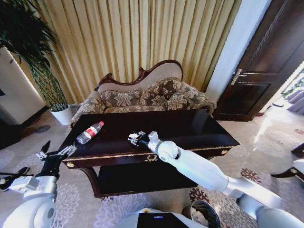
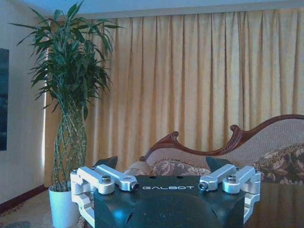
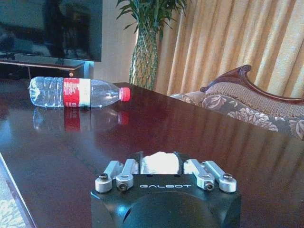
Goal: Move to the front of the table and place the trash on the table into the trash bin.
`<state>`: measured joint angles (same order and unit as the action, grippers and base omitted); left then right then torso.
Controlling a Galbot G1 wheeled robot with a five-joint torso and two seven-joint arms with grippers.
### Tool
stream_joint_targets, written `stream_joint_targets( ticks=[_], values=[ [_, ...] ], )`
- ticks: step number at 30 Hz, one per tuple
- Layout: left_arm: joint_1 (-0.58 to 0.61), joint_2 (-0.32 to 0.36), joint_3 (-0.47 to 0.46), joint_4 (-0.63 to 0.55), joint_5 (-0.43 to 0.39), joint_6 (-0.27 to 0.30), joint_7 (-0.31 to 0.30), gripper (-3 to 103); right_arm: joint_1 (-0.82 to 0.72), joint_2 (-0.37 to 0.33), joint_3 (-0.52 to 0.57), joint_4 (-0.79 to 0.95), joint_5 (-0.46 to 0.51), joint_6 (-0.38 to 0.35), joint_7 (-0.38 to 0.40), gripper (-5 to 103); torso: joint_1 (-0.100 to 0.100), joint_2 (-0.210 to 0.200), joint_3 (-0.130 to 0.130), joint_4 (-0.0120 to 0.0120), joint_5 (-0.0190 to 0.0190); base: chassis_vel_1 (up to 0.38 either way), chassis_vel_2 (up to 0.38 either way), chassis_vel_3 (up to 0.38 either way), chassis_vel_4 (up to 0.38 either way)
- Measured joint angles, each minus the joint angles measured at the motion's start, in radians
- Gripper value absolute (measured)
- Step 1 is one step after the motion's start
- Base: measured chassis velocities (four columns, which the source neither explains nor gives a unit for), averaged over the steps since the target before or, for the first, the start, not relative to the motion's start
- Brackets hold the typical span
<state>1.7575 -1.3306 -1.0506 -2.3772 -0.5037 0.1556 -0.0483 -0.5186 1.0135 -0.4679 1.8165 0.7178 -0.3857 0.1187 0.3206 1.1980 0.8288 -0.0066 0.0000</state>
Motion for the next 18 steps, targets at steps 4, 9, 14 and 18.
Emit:
stream_joint_targets(
  ticks=[4,9,14,18],
  values=[
    [-0.001,0.004,-0.001,-0.003,-0.001,0.0,0.0,100,-0.004,0.0,0.002,0.001,-0.004,0.0,0.0,24,0.0,0.0,0.0,0.0,0.0,0.0,0.0,0.0,0.0],
    [-0.003,0.005,0.002,-0.004,-0.001,0.0,0.0,100,-0.013,0.002,0.008,0.003,-0.005,0.001,0.0,8,0.0,0.0,0.0,0.0,0.0,0.0,0.0,0.0,0.0],
    [-0.002,0.004,0.002,-0.004,-0.001,-0.001,-0.001,100,-0.014,0.0,0.029,0.025,0.01,0.001,0.0,1,0.0,0.0,0.0,0.0,0.0,0.0,0.0,0.0,0.0],
    [-0.002,0.005,0.004,-0.004,-0.001,-0.002,-0.001,100,-0.013,0.001,0.06,0.048,0.028,-0.001,0.0,1,0.0,0.0,0.0,0.0001,0.0001,0.0,0.0,0.0,0.0]
  ],
)
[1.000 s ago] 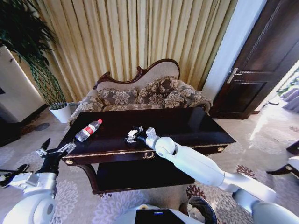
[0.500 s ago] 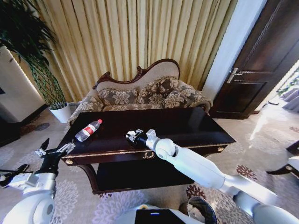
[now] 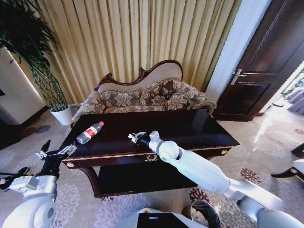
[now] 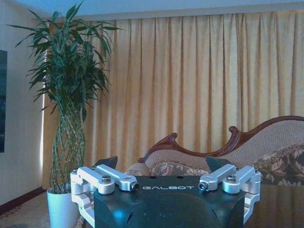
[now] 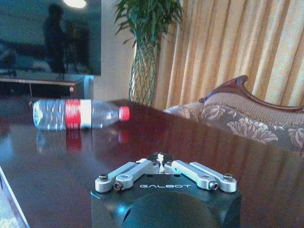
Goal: Move to the front of the table and place the trash on the table into the trash bin.
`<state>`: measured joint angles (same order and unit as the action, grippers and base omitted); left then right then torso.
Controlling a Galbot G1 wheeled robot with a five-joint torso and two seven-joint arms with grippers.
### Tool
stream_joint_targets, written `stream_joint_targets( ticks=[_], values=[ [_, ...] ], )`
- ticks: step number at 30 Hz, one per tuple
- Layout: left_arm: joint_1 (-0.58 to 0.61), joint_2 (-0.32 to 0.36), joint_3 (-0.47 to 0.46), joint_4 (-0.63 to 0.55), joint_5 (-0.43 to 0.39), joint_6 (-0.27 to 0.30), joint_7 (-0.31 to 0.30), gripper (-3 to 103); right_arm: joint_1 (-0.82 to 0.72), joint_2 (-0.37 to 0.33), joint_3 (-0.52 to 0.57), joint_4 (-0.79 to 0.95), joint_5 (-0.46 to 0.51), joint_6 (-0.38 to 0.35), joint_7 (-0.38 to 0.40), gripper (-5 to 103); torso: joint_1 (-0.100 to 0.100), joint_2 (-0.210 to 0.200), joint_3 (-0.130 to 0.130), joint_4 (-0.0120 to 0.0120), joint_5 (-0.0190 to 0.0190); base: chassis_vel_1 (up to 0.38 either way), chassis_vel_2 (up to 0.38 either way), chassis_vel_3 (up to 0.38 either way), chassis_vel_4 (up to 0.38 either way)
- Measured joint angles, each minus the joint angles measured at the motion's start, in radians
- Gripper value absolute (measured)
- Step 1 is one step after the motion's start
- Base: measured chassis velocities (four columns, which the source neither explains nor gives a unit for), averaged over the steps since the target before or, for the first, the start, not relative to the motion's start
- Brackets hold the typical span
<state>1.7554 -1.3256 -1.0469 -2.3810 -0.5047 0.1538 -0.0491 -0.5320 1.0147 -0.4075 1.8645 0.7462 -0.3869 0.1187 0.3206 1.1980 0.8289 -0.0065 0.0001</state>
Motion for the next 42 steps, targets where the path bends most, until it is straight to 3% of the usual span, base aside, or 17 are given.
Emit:
stream_joint_targets(
  ticks=[8,10,11,14,19,22,29,34,42],
  values=[
    [-0.008,0.005,0.004,0.001,-0.006,-0.002,-0.002,100,0.036,-0.009,0.154,0.025,0.067,-0.044,0.0,1,0.0,0.0,0.0,0.0002,0.0,0.0,0.0,0.0,0.0],
    [-0.011,0.012,0.002,0.008,-0.017,-0.007,-0.004,100,0.014,-0.021,0.258,0.013,0.071,-0.058,0.0,1,0.0,0.0,0.0,0.0004,0.0,0.0,0.0,0.0,0.0],
    [-0.011,0.012,0.002,0.008,-0.017,-0.007,-0.004,100,0.014,-0.021,0.258,0.013,0.071,-0.058,0.0,1,0.0,0.0,0.0,0.0004,0.0,0.0,0.0,0.0,0.0],
    [-0.019,0.02,-0.001,0.027,-0.023,-0.022,-0.004,100,-0.101,-0.065,0.45,0.02,0.058,-0.061,0.0,1,0.0,0.0,0.0,-0.0001,0.0003,0.0,0.0,0.0,0.0],
    [-0.029,0.021,0.003,0.044,-0.029,-0.026,-0.004,100,-0.21,-0.127,0.594,0.034,0.035,-0.024,0.0,1,0.0,0.0,0.0,-0.0007,0.0001,0.0,0.0,0.0,0.0],
    [-0.038,0.031,0.009,0.057,-0.038,-0.027,-0.004,100,-0.324,-0.172,0.748,0.05,0.015,0.023,0.0,1,0.0,0.0,0.0,-0.0004,0.0002,0.0,0.0,0.0,0.0],
    [-0.055,0.067,0.015,0.075,-0.055,-0.027,-0.001,100,-0.473,-0.139,0.979,0.085,-0.041,0.056,0.0,1,0.0,0.0,0.0,-0.0001,0.0001,0.0,0.0,0.0,0.0],
    [-0.072,0.095,0.025,0.092,-0.07,-0.025,0.0,100,-0.533,-0.105,1.032,0.144,-0.033,0.034,0.0,1,0.0,0.0,0.0,-0.0001,0.0,0.0,0.0,0.0,0.0],
    [-0.076,0.112,0.018,0.103,-0.086,-0.025,0.001,100,-0.568,-0.067,1.017,0.167,-0.054,0.019,0.0,1,0.0,0.0,0.0,0.0002,-0.0003,0.0,0.0,0.0,0.0]
  ],
)
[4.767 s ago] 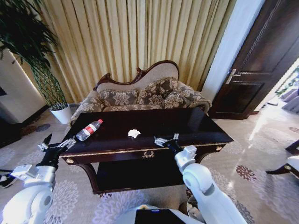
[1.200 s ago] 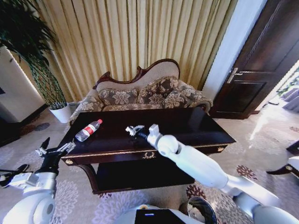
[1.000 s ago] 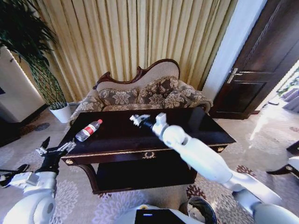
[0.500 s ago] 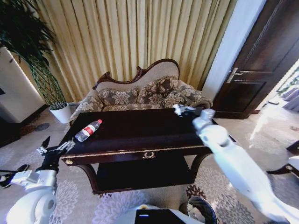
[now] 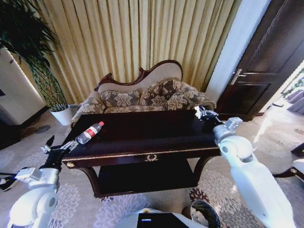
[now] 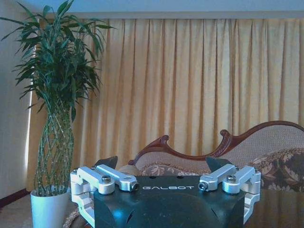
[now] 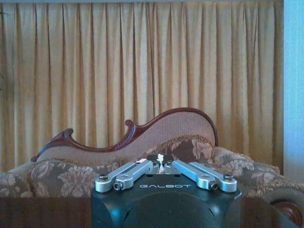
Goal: Move to the front of the table and place the trash on the table into the trash bin.
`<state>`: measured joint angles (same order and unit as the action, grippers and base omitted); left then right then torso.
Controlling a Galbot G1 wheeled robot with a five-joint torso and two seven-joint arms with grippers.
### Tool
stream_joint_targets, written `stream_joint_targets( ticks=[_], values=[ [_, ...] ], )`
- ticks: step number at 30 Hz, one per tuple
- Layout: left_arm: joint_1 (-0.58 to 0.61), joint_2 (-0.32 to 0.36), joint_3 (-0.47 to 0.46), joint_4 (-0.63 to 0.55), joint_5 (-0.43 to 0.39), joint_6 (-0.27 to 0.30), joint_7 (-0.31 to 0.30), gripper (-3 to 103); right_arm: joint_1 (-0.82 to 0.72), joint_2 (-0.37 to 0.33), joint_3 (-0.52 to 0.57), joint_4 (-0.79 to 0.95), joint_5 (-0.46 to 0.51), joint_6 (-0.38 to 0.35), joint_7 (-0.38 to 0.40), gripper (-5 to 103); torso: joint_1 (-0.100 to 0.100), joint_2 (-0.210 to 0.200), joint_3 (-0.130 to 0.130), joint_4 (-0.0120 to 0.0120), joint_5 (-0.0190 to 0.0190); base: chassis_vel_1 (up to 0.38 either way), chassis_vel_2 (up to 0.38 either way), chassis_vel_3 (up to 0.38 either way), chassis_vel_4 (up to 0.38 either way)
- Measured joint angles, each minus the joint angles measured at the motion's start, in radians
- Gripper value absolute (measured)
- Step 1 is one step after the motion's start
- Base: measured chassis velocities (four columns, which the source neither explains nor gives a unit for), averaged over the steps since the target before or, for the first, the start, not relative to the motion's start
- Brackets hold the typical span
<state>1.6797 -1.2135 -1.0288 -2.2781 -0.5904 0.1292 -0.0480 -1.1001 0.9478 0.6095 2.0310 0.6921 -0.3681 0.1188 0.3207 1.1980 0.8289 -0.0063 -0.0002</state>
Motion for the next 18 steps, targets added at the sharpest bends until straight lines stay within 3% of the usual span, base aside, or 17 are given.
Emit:
stream_joint_targets(
  ticks=[9,18],
  values=[
    [-0.006,0.01,0.0,-0.001,-0.007,0.0,0.001,100,-0.036,0.029,-0.025,-0.003,-0.038,0.004,0.0,1,0.0,0.0,0.0,-0.0002,0.0003,0.128,-0.13,-0.126,0.141],
    [-0.003,0.007,0.001,-0.002,-0.005,0.0,0.002,100,-0.039,0.042,-0.041,-0.008,-0.052,0.014,0.0,1,0.0,0.0,0.0,-0.0002,0.0002,0.277,-0.292,-0.262,0.264]
  ],
)
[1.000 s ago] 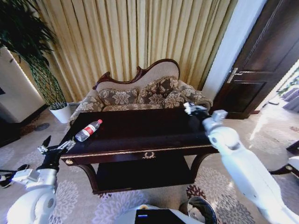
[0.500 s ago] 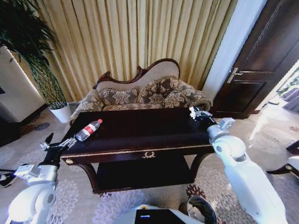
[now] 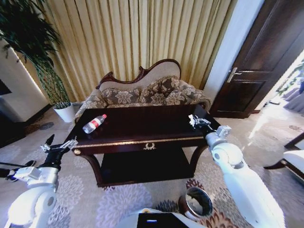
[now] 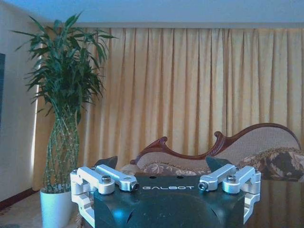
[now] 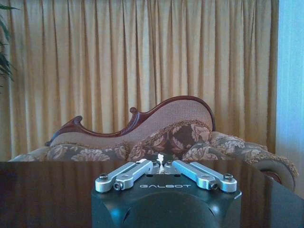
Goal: Move to the front of the table and place the trash on the table into the trash bin.
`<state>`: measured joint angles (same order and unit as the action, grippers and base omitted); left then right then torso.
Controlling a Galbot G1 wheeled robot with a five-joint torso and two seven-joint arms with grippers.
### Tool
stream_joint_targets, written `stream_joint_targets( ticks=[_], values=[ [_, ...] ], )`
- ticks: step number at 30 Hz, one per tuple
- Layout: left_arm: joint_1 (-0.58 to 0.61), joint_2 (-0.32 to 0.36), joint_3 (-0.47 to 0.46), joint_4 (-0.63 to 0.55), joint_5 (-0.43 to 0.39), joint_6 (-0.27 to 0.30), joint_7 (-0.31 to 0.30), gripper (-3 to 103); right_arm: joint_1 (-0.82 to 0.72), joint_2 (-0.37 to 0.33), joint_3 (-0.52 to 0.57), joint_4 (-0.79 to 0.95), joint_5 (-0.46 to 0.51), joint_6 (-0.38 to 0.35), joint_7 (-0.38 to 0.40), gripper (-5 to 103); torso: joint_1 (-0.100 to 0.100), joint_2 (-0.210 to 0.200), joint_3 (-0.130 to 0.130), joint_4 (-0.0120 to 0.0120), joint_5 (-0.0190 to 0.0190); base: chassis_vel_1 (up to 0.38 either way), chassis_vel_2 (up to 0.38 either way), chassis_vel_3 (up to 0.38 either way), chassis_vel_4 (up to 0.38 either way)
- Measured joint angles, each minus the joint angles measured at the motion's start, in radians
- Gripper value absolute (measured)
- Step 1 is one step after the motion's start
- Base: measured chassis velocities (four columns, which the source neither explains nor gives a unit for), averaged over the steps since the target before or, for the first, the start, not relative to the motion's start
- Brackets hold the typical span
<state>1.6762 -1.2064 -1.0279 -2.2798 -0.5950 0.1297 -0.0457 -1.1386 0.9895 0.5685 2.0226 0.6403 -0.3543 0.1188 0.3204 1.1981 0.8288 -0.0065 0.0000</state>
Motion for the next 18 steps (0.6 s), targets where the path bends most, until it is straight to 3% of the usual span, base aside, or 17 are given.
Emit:
stream_joint_targets(
  ticks=[7,12,18],
  values=[
    [0.004,-0.009,0.002,0.0,0.004,-0.001,0.0,100,-0.017,0.032,-0.028,-0.038,-0.066,0.003,0.0,1,-0.001,0.001,-0.001,0.0001,-0.0001,0.25,-0.258,-0.26,0.247],
    [0.009,-0.009,-0.003,0.012,0.003,-0.009,0.004,100,-0.07,0.071,-0.031,-0.123,-0.088,0.005,0.0,1,-0.001,0.001,0.0,-0.0001,0.0002,0.056,-0.044,-0.041,0.059],
    [0.008,-0.01,-0.005,0.02,0.0,-0.017,0.013,100,-0.114,0.131,-0.04,-0.383,-0.211,0.058,0.0,1,0.002,-0.001,0.001,-0.0002,0.0002,-0.031,0.026,0.029,-0.042]
  ],
)
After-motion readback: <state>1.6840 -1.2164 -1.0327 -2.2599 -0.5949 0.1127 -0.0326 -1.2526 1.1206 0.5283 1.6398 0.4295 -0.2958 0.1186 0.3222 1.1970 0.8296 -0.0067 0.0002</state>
